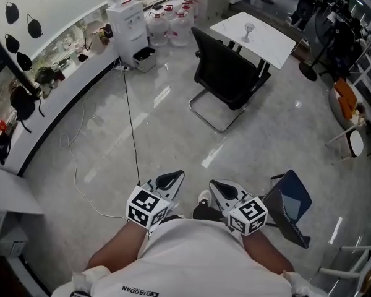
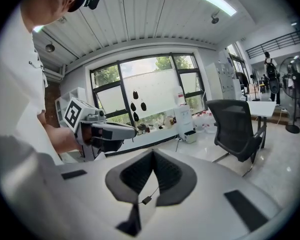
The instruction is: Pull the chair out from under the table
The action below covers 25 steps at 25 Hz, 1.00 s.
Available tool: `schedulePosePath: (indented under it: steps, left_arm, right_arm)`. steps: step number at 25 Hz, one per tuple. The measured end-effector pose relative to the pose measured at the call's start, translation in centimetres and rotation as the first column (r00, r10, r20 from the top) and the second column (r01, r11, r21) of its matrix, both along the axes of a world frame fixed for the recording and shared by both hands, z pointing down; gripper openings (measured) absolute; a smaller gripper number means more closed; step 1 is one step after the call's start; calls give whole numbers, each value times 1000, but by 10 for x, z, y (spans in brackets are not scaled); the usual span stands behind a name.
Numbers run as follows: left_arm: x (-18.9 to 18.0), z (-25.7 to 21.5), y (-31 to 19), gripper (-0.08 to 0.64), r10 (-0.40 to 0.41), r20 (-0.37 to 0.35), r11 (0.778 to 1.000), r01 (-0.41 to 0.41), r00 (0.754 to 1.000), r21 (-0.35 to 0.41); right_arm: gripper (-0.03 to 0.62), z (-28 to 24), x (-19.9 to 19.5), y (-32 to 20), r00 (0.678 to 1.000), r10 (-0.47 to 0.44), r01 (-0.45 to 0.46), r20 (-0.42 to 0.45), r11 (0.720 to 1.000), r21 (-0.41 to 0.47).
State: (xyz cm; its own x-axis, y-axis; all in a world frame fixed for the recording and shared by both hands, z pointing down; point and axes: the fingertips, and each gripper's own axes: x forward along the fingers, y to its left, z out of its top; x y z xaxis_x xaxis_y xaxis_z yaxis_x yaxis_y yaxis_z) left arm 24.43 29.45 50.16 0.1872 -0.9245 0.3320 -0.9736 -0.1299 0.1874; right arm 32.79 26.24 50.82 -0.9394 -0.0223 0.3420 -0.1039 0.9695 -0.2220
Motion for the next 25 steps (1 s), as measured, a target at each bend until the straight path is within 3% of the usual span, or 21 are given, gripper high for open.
schedulePosePath:
  steps: [7, 12, 19, 25]
  left_arm:
    - [-28, 11, -14, 9, -46, -16, 999, 46, 999, -14]
    - [-55, 19, -51, 9, -48, -5, 999, 48, 999, -14]
    - [-105, 18, -141, 9, -20, 24, 999, 21, 1000, -27]
    - [-159, -20, -244, 9, -14, 72, 1000, 12, 997, 28]
  right_arm:
    - [6, 3, -31, -21, 1000, -27, 27, 1, 1000, -1]
    - [6, 10, -60, -60, 1000, -23, 23, 22, 1000, -2]
    - [6, 6, -117, -159, 999, 5, -6, 49, 1000, 13]
    - [6, -27, -170, -261, 996, 4, -9, 90, 998, 55]
